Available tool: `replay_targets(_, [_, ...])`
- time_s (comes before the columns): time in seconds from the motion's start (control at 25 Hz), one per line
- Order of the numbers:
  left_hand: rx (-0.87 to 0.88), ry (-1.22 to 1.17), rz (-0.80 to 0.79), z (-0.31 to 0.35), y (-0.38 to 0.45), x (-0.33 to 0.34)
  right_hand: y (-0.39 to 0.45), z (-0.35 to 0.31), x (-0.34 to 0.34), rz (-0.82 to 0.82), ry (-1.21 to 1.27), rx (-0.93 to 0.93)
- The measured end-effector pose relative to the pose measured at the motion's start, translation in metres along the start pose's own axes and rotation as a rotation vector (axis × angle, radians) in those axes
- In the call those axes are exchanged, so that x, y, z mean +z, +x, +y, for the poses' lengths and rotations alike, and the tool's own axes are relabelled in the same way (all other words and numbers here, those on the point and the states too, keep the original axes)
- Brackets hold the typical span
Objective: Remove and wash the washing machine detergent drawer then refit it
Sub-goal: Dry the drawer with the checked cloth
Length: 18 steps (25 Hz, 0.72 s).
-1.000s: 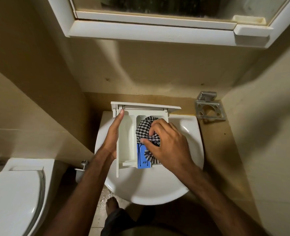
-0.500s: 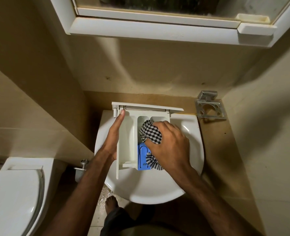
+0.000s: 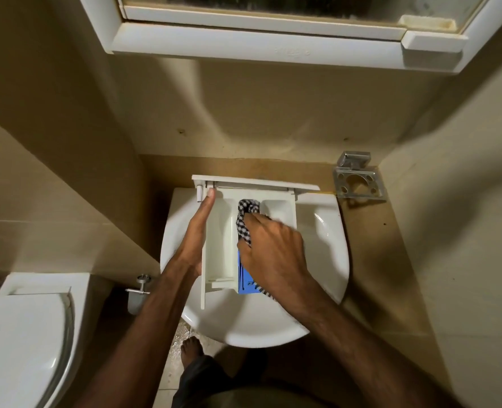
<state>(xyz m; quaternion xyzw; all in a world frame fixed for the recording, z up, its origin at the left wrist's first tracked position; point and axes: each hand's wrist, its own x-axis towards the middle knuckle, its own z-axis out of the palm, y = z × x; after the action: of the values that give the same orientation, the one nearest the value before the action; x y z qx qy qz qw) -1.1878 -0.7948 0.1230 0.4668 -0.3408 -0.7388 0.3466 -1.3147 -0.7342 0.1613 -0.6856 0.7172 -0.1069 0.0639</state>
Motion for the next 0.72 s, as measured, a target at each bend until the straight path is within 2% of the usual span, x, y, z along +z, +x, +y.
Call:
replay_targets(0.08, [0.006, 0.04, -0.024, -0.006, -0.002, 0.002, 0.009, -0.003, 0.0, -0.101, -0.001, 0.081])
replay_targets(0.2, [0.026, 0.062, 0.01, -0.01, 0.0, -0.001, 0.016, -0.001, -0.001, -0.191, 0.005, 0.073])
replay_targets(0.32, [0.041, 0.058, -0.008, -0.005, 0.0, -0.008, 0.003, 0.003, -0.003, -0.113, 0.161, 0.044])
replay_targets(0.4, [0.048, 0.029, -0.04, 0.0, 0.0, -0.01, -0.011, 0.006, -0.005, 0.0, 0.243, 0.032])
replay_targets(0.48, [0.086, 0.043, -0.018, 0.0, 0.0, -0.008, -0.015, 0.007, -0.005, 0.06, 0.098, -0.04])
replay_targets(0.6, [0.068, 0.063, 0.017, -0.006, 0.004, -0.007, -0.002, 0.008, -0.001, -0.014, -0.059, -0.069])
replay_targets(0.68, [0.046, 0.063, 0.035, -0.009, 0.004, -0.005, 0.011, 0.006, 0.002, 0.047, -0.083, -0.03])
replay_targets(0.72, [0.044, 0.049, 0.034, -0.007, 0.002, -0.003, 0.017, 0.006, 0.004, 0.134, -0.081, -0.011])
